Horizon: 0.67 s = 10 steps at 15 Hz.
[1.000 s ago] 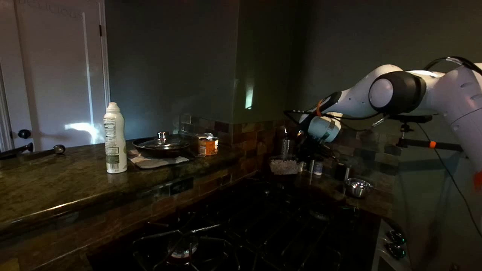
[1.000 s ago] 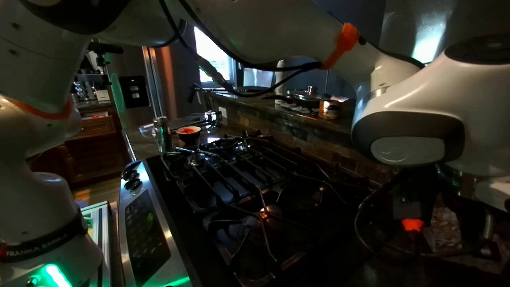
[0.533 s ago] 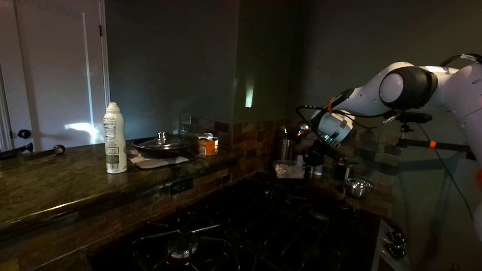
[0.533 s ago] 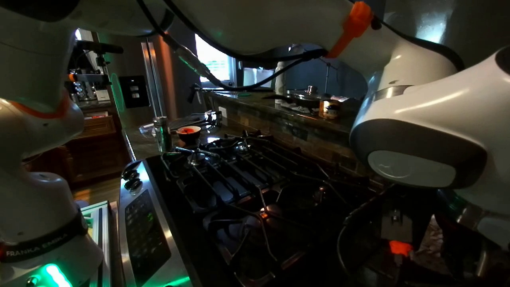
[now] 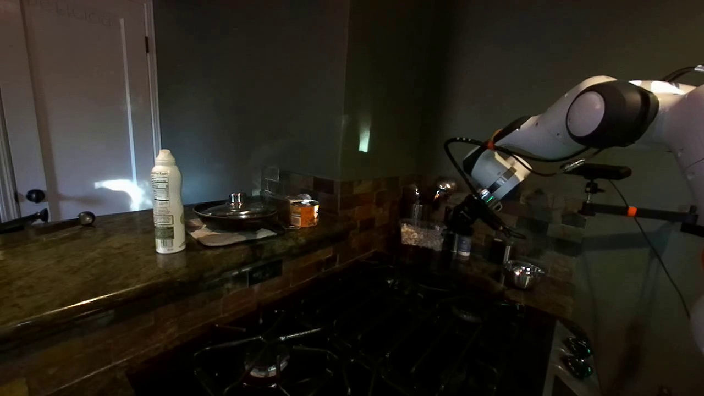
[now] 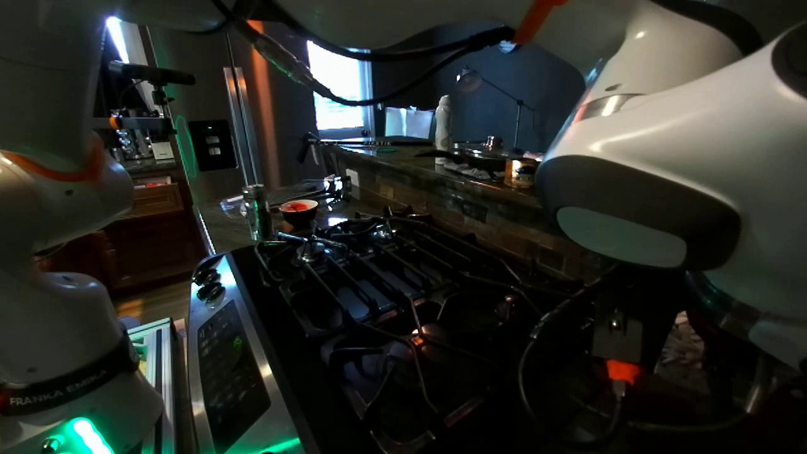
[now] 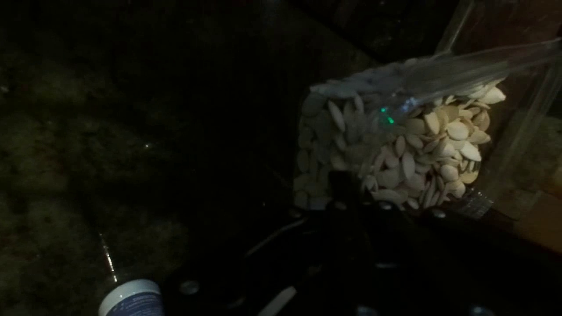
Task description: Pick up the clear lunch box with white contents on the right and put it on the stove
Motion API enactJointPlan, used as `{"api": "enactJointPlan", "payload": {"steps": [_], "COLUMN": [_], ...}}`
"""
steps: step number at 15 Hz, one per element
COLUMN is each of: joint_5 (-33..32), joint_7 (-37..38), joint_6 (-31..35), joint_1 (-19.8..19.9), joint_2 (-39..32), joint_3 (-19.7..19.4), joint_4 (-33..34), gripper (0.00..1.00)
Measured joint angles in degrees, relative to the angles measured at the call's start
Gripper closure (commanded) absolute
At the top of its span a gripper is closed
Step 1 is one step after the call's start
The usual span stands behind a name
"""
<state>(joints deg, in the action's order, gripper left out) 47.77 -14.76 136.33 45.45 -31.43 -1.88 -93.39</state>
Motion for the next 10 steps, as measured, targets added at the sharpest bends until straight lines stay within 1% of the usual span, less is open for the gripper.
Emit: {"api": "enactJointPlan", "payload": {"steps": [3,6,10], "joint_5": [1.1,1.6,1.7], "joint_7": [-5.6,-12.0,-19.1], "joint_6": [0.0,0.0,-0.1], "joint_1": [-0.3,-1.0,-3.6], "joint_2": [4.2,9.7,16.7], "joint_3": [-0.1,-0.3,-1.1], "joint_4": [-4.2,-10.0,-17.2], "gripper": [0.99,0.99,0.99]}}
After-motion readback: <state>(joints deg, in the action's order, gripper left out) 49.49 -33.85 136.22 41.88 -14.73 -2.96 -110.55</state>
